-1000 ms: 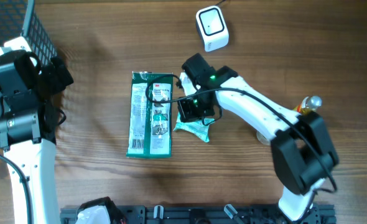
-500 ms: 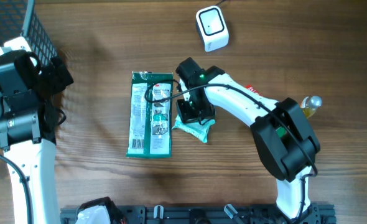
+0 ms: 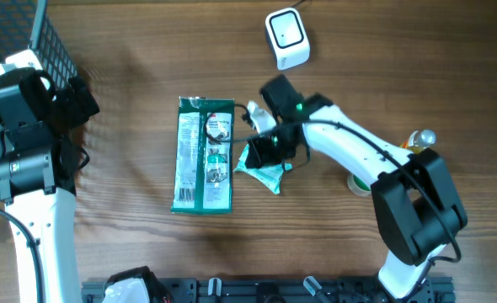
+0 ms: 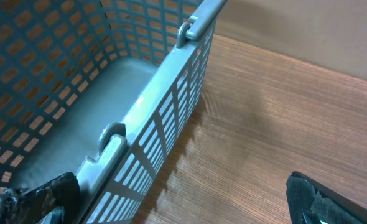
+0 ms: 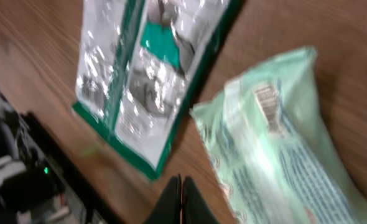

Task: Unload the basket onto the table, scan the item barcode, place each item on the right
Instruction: 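Reach the right gripper to the mint-green Kleenex pack by the glove pack, then grasp the Kleenex pack edge with the right gripper and drag it right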

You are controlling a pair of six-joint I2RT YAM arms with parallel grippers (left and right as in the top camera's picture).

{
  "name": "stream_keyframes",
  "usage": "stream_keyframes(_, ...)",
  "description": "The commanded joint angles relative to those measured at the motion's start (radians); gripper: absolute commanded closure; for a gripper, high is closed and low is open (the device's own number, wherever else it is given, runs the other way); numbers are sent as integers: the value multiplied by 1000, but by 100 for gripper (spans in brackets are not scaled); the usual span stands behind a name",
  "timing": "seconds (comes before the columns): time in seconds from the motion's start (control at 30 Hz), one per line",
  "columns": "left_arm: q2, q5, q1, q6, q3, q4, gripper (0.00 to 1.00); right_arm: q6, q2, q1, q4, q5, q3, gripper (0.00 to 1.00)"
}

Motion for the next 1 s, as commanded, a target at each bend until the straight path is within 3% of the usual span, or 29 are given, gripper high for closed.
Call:
stream_keyframes(0.0, 40, 54, 5, -40, -55, -52, 0, 99, 20, 0, 142, -30, -185, 96)
stream_keyframes(0.13, 40, 54, 5, -40, -55, -52, 0, 247, 20, -24, 287, 55, -322, 96)
stream_keyframes(0.23, 40, 54, 5, -40, -55, -52, 0, 246, 18, -31, 288, 46, -326, 96)
stream_keyframes(0.37, 40, 54, 5, -40, -55, -52, 0, 182, -3, -31, 275, -134, -266, 95)
stream_keyframes(0.53, 40, 54, 5, -40, -55, -52, 0, 183, -154, -50, 261, -151, -198, 95)
stream_keyframes(0.7, 40, 54, 4, -40, -55, -52, 0, 250, -204, -124, 327, -48, -200, 96)
stream_keyframes(0.97, 40, 54, 4, -40, -55, -52, 0, 332, -195, -129, 354, 287, -291, 95)
